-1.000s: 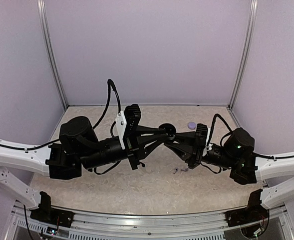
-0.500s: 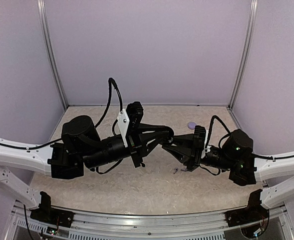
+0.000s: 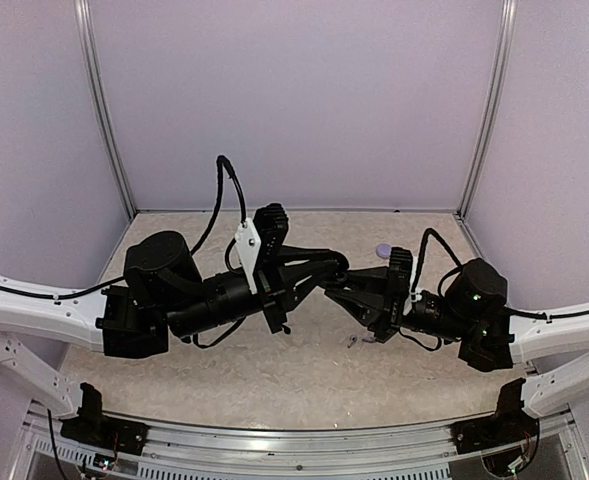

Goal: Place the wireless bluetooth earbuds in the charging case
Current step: Place the left earbud in the left side groove of the charging case.

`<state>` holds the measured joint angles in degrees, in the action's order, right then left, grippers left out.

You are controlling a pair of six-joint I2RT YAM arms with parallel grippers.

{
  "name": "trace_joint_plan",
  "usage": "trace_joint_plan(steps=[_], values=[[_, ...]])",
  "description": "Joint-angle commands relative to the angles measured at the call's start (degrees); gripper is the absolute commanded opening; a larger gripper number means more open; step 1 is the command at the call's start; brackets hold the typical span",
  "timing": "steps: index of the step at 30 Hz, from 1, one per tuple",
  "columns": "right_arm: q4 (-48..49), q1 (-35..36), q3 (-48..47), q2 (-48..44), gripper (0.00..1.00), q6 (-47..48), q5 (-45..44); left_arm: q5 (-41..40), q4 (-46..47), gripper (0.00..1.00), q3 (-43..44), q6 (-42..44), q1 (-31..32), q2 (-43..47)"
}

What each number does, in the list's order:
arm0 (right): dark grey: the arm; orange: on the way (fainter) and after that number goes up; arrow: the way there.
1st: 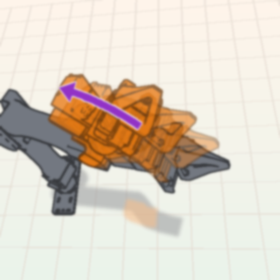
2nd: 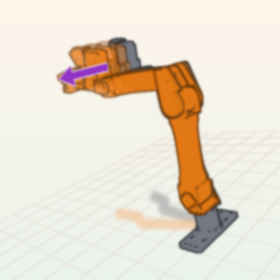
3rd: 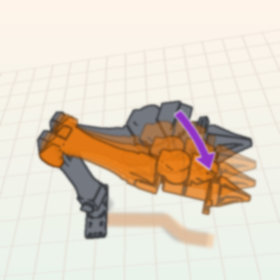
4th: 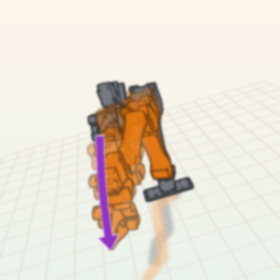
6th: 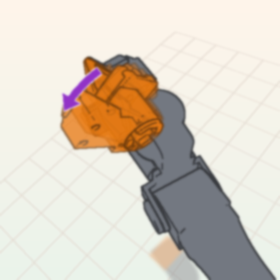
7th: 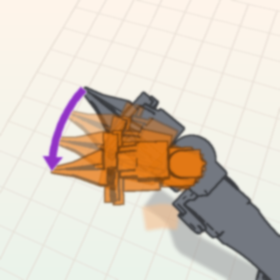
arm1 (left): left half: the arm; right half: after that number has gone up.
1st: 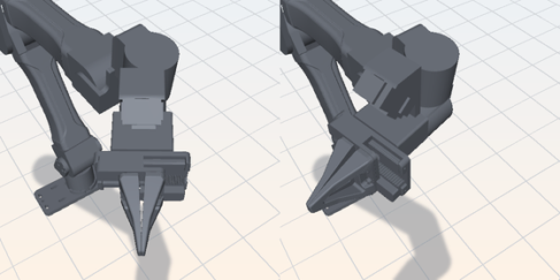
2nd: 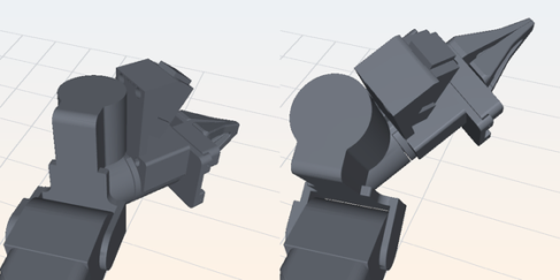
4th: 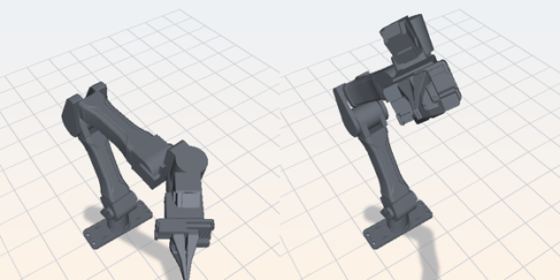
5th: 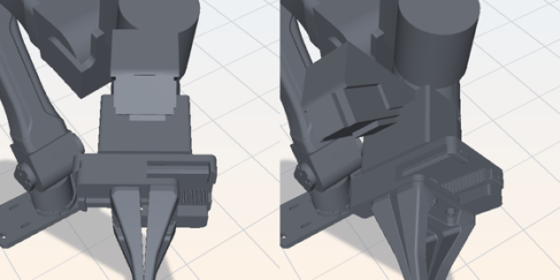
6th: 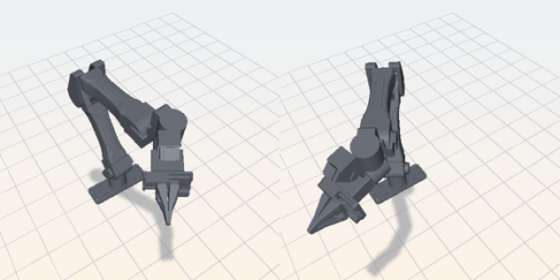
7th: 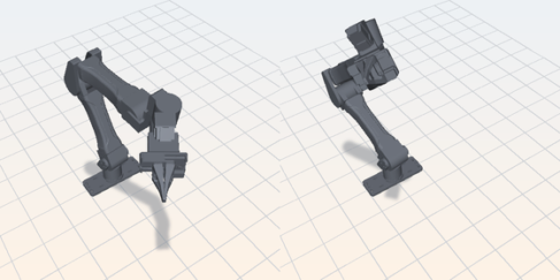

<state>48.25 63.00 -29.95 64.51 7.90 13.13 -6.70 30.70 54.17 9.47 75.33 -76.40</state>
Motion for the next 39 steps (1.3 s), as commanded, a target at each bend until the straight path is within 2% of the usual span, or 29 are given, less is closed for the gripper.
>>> trace_joint_plan(steps=[1, 13, 21, 36, 39], values=[[2.81, 0.81, -1.69, -1.05, 0.04, -1.75, -0.90, 0.34, -0.11, 0.00, 1.20, 0.48, 0.34, -1.13], [3.06, 0.76, -1.95, -1.37, 0.04, -2.57, -1.73, -0.73, -0.09, 0.00, 0.09, 0.48, 0.41, -1.76], [0.13, 0.81, -4.00, -1.45, 0.00, -6.86, -7.85, -4.65, -0.33, 0.00, -1.42, 1.42, 0.43, -1.27], [-0.54, 0.82, -4.99, -1.10, 0.00, -6.31, -6.15, -6.69, -1.12, 0.00, -1.44, 2.74, 1.13, -3.57], [-0.71, 0.81, -4.81, -1.38, 0.00, -5.88, -6.19, -6.92, -1.74, 0.04, -1.21, 2.36, 1.13, -3.75]])
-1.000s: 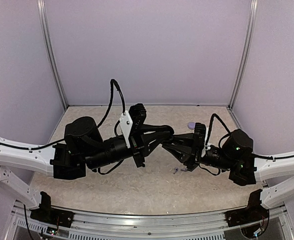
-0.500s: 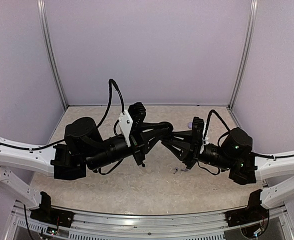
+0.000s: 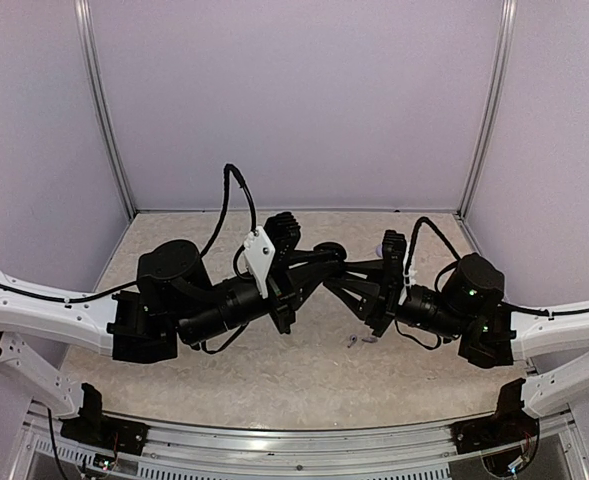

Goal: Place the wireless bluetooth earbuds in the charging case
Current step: Place the left earbud in the left side groove of the charging case.

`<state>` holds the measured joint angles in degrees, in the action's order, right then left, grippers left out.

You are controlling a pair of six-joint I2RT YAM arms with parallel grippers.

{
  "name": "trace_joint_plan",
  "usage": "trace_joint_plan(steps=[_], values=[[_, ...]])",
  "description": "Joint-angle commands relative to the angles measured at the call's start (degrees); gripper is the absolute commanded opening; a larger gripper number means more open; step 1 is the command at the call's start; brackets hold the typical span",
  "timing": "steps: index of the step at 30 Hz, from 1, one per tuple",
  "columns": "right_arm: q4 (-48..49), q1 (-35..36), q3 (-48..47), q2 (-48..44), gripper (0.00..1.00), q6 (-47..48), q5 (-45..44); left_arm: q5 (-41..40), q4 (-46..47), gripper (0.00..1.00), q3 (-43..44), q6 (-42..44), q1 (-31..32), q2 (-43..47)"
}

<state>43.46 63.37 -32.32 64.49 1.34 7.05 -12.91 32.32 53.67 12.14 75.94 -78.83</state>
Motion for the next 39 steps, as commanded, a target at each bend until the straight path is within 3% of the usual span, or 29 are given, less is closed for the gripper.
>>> trace_joint_plan(steps=[1, 5, 10, 17, 21, 23, 24, 33, 39], values=[[4.06, 0.43, -2.36, -1.42, 0.00, 0.75, -0.27, -0.68, -3.54, 0.06, -0.68, -0.42, 0.53, -1.26], [3.89, 0.42, -1.93, -1.56, 0.00, 0.77, -0.56, -0.01, -4.38, 0.19, -0.23, -0.33, 0.52, -0.28], [3.98, 0.43, -0.99, -1.64, 0.00, 0.20, -0.92, 0.15, -7.22, 0.27, 1.35, 1.39, 1.22, 1.15], [3.76, 0.43, 0.60, -2.68, 0.00, -0.35, -1.57, -2.68, -8.82, 0.53, 1.15, 3.74, 3.87, 3.50], [2.84, 0.36, 1.20, -3.26, 0.00, -0.63, -1.25, -3.74, -8.94, 0.72, -0.33, 2.80, 4.38, 5.83], [1.80, 0.35, 1.28, -3.52, 0.00, -0.66, -0.45, -3.81, -9.33, 0.95, -1.25, 2.23, 4.48, 7.92], [1.12, 0.32, 1.29, -3.69, 0.00, -0.77, -0.02, -3.81, -9.56, 0.99, -1.72, 2.00, 4.48, 8.69], [-0.23, 0.26, 3.14, -5.87, 0.01, -3.05, 5.73, -6.31, -14.34, 0.99, -3.49, 0.64, 4.48, 15.88], [-4.67, 0.26, 1.23, -5.25, 0.03, -4.03, 14.50, 2.47, -26.90, 0.99, 2.80, 2.08, 2.72, 14.86]])
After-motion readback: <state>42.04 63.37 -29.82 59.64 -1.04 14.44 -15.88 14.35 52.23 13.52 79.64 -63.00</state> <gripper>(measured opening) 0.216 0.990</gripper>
